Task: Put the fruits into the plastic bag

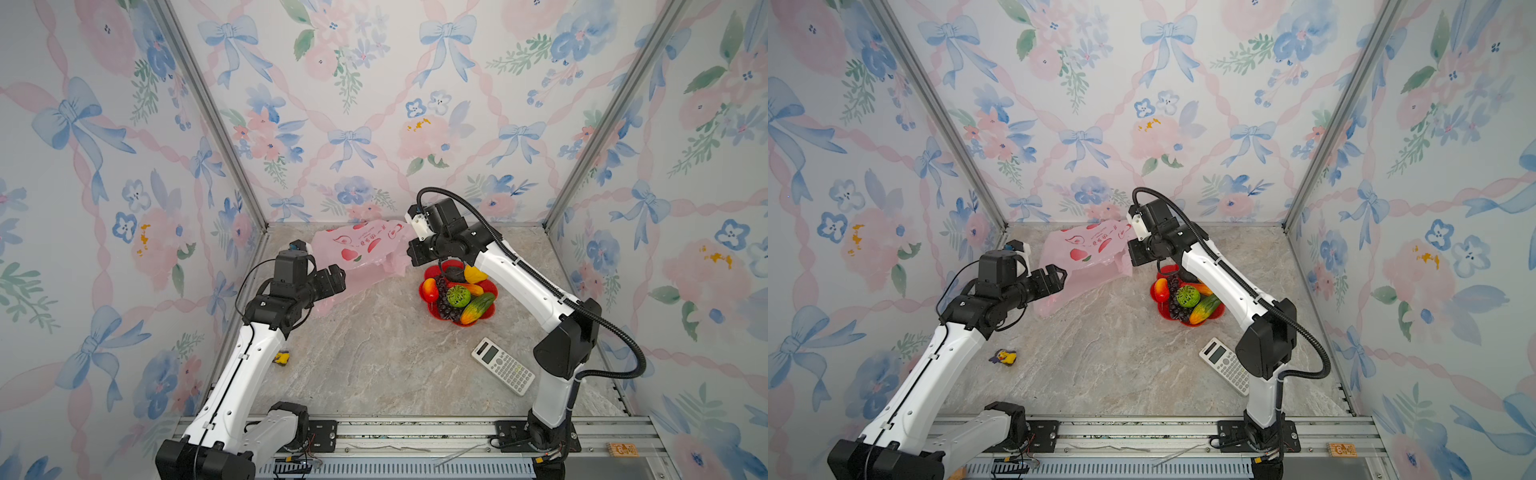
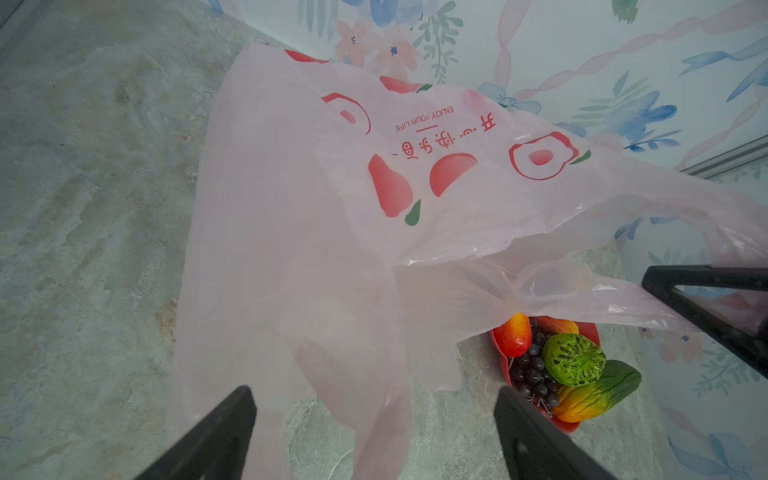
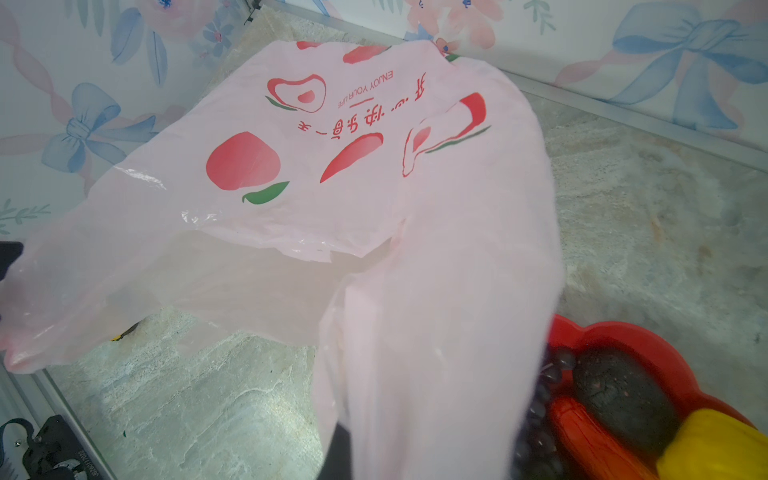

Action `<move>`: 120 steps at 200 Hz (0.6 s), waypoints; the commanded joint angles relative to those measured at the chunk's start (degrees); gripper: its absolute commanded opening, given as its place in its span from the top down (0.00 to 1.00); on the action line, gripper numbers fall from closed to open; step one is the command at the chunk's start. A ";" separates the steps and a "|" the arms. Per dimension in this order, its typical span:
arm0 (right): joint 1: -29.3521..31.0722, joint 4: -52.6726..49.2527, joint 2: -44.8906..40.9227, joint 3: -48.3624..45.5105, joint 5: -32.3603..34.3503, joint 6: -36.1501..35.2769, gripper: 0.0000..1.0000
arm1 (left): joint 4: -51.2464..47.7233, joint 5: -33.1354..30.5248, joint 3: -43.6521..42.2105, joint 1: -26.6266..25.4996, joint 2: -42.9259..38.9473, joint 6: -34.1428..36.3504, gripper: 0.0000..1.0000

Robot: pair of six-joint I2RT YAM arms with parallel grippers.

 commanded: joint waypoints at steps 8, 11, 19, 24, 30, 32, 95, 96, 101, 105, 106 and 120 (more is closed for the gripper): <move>0.22 -2.59 -0.90 4.58 0.55 1.14 1.00 | -9.45 -2.73 4.79 0.08 4.77 6.68 0.09; 0.15 -2.71 -0.77 4.99 0.48 1.23 1.00 | -9.84 -2.86 5.26 -0.03 5.31 7.20 0.09; 0.23 -3.37 -0.18 6.14 0.37 1.39 1.00 | -11.17 -2.70 6.48 -0.47 6.44 8.51 0.09; 0.23 -3.89 0.12 6.93 0.31 1.68 1.00 | -11.82 -2.43 7.14 -1.07 6.95 9.32 0.09; 0.21 -4.42 0.68 7.95 0.16 1.92 1.00 | -12.55 -2.46 7.91 -2.09 7.34 10.23 0.09; 0.18 -4.67 0.85 8.25 0.12 2.00 1.00 | -12.85 -2.66 8.08 -2.44 7.36 10.50 0.09; 0.30 -9.10 5.69 16.84 -1.04 4.00 1.00 | -18.33 -8.15 4.18 -15.25 5.30 8.61 0.16; 0.31 -9.09 5.82 16.96 -1.10 4.03 1.00 | -18.29 -8.16 4.05 -15.35 5.29 8.52 0.16; 0.32 -9.27 6.06 17.36 -1.31 4.20 1.00 | -18.25 -8.34 3.41 -15.98 5.27 7.98 0.17; 0.32 -9.40 6.22 17.58 -1.42 4.29 1.00 | -18.25 -8.35 3.04 -16.39 5.27 7.63 0.17; 0.27 -9.42 6.30 17.64 -1.45 4.26 1.00 | -18.25 -8.40 2.95 -16.53 5.28 7.54 0.17; 0.32 -9.56 6.77 18.20 -1.74 4.61 1.00 | -18.25 -9.74 2.56 -18.89 5.35 6.15 0.19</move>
